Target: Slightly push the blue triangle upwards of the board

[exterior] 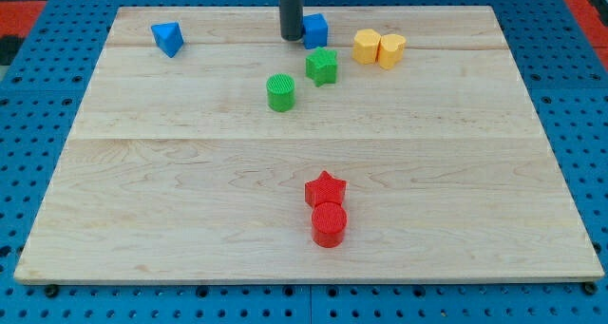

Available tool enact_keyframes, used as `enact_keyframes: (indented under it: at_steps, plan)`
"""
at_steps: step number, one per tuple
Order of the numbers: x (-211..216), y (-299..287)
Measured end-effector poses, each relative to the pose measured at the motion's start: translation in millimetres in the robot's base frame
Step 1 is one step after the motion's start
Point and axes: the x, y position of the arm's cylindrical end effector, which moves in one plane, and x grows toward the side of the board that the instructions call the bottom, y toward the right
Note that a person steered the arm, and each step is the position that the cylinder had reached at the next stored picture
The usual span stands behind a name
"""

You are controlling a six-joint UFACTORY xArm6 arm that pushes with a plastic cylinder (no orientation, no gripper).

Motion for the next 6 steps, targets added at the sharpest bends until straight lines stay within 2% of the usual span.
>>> enact_keyframes:
  at_steps: [1, 2, 3, 4, 5, 6]
  plan:
    - [-20, 8]
    - [-24, -13]
    - [-2, -74]
    - [77, -95]
    - [81, -171]
    - [53, -190]
